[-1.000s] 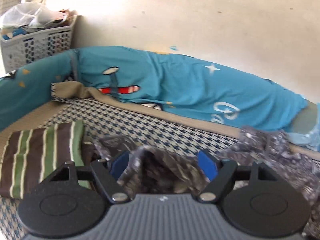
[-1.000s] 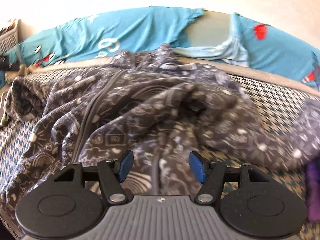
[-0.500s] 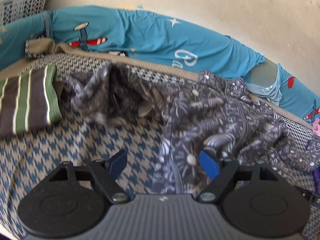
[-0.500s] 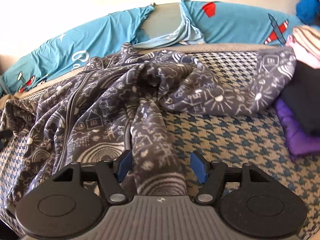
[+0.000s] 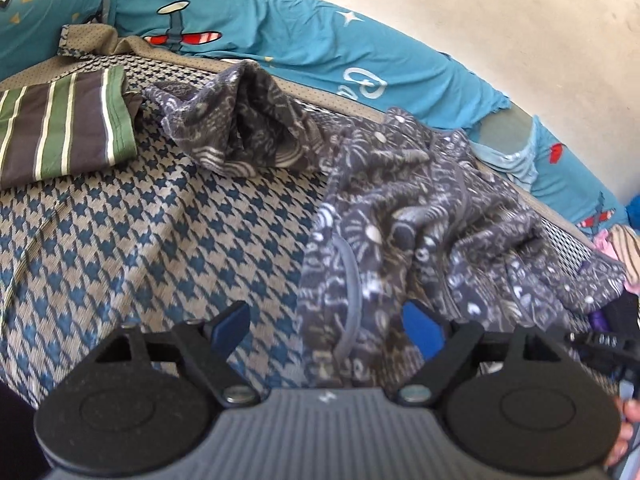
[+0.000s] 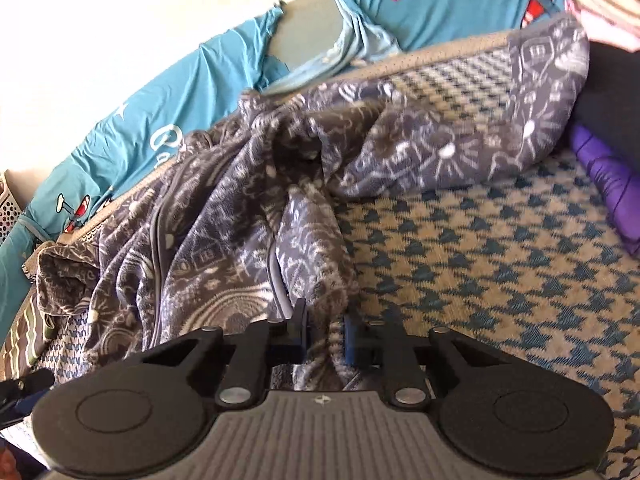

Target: Fold clothes

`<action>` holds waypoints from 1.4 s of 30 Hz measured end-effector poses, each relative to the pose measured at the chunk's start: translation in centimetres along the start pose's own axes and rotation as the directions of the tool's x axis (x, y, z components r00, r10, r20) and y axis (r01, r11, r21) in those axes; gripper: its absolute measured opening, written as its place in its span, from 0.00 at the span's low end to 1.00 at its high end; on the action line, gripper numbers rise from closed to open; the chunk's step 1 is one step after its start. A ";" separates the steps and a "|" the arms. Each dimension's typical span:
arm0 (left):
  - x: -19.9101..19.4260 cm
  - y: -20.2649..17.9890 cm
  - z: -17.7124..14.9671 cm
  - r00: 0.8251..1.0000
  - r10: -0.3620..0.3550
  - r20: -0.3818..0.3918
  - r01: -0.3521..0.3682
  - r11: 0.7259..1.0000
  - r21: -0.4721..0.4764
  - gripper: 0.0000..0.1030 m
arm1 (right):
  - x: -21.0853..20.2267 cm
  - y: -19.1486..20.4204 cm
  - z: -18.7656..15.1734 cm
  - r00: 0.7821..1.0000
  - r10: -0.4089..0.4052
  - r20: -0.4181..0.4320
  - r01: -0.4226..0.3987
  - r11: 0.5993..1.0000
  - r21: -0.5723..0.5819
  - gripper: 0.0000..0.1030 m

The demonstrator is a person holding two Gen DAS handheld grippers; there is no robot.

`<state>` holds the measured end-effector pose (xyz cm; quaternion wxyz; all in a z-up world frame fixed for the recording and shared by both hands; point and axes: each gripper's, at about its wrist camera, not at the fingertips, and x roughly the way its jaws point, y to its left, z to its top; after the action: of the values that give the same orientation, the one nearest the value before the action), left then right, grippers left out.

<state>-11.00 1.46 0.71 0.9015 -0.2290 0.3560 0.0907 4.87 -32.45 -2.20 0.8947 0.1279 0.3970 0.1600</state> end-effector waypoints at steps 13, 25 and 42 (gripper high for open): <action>-2.6 -3.3 -3.8 0.995 -0.099 -0.019 0.101 0.967 0.233 0.87 | -3.5 -2.1 1.2 0.988 -0.019 0.154 -0.003 0.990 0.142 0.12; -0.5 -4.5 -5.7 0.999 0.001 -0.033 0.011 0.928 0.373 0.93 | -4.6 -4.1 1.6 0.979 -0.093 0.181 0.042 0.963 0.267 0.12; 0.2 -2.4 -4.5 0.990 0.123 0.068 -0.136 0.962 0.239 0.98 | -4.0 -5.0 1.4 0.980 -0.102 0.171 0.046 0.951 0.306 0.12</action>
<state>-12.74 -2.79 -1.46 0.9238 -0.0908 0.3549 0.1113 4.30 -38.74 -0.46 0.9032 0.2616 0.3364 0.0514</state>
